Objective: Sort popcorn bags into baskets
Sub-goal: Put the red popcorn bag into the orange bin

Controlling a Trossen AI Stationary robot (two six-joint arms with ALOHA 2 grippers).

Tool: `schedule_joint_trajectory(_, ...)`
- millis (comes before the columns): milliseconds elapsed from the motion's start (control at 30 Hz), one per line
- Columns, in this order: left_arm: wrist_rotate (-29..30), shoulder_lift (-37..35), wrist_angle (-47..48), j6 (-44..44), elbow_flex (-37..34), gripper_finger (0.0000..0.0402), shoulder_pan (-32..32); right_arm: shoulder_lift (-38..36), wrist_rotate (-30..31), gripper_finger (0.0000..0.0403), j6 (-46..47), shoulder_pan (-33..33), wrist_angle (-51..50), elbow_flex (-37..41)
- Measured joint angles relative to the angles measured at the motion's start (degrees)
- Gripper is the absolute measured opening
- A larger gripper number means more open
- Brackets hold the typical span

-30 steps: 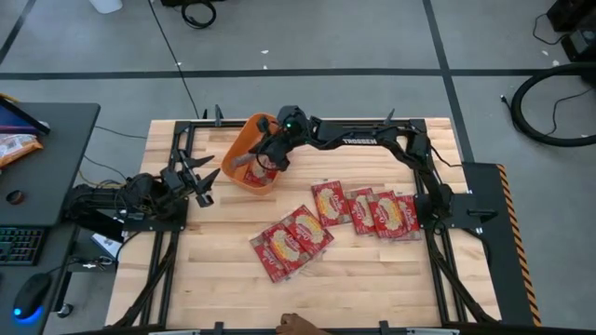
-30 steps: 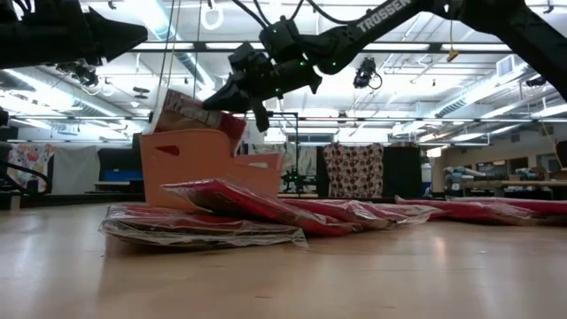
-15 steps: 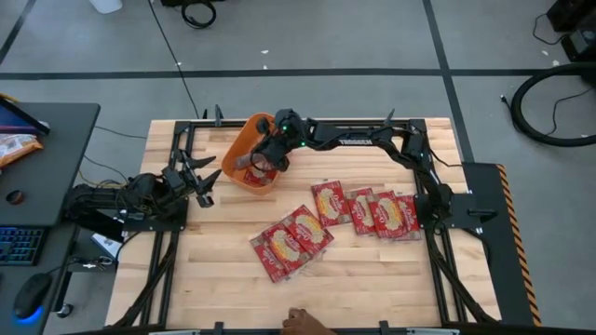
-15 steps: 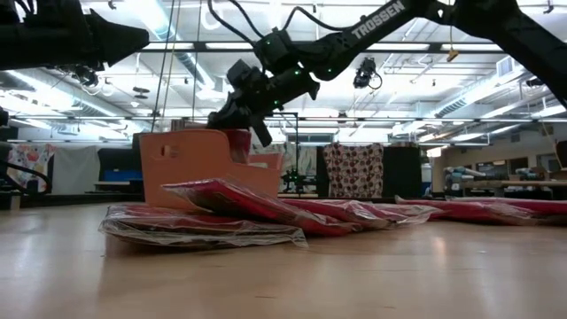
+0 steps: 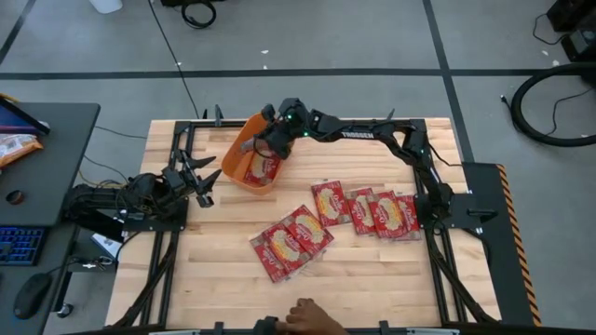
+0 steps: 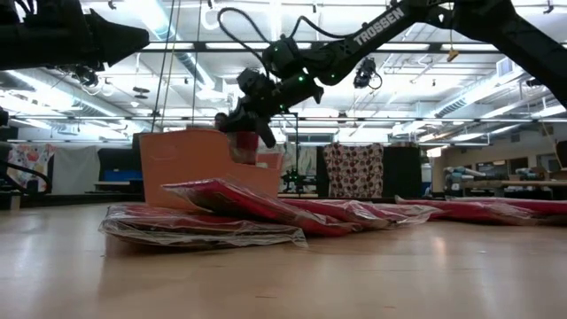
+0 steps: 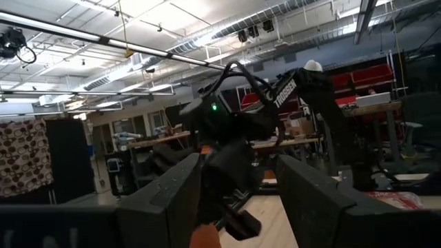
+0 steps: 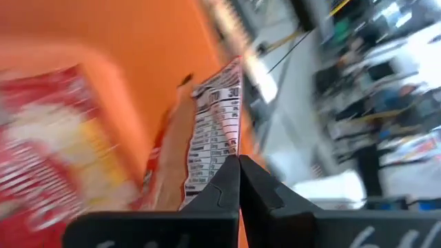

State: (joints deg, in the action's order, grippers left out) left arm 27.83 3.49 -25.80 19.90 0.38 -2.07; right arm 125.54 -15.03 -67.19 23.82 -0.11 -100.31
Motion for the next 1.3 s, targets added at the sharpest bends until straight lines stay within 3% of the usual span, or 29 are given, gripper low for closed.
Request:
schedule_joint_trajectory(100, 0.0, 0.0, 0.0, 0.1, 0.0, 0.0194, 0.0, 0.0, 3.1, 0.0005, 2.6, -0.9, -3.8, 0.0)
schedule_joint_trajectory(267, 0.0, 0.0, -0.1, 1.4, 0.0, 0.0194, 0.0, 0.0, 4.5, 0.0005, 2.7, -1.3, -1.5, 0.0)
schedule_joint_trajectory(533, -0.4, 0.0, -0.1, 2.3, 0.0, 0.0194, 0.0, 0.0, -5.1, 0.0006, -0.7, 0.8, 2.8, 0.0)
schedule_joint_trajectory(833, -9.6, 0.0, -0.1, 0.7, 0.0, 0.0194, 0.0, 0.0, -5.5, 0.0022, -21.9, 0.4, 2.2, 1.5)
schedule_joint_trajectory(1100, -9.6, 0.0, 1.6, -0.9, 0.0, 0.0194, 0.0, -0.1, 3.3, 0.0082, -24.9, -1.0, -6.2, 2.2)
schedule_joint_trajectory(1300, -9.5, 0.0, 2.4, -2.6, 0.0, 0.0194, 0.0, -2.4, 22.9, 0.0120, -7.2, -4.7, -7.8, 1.8)
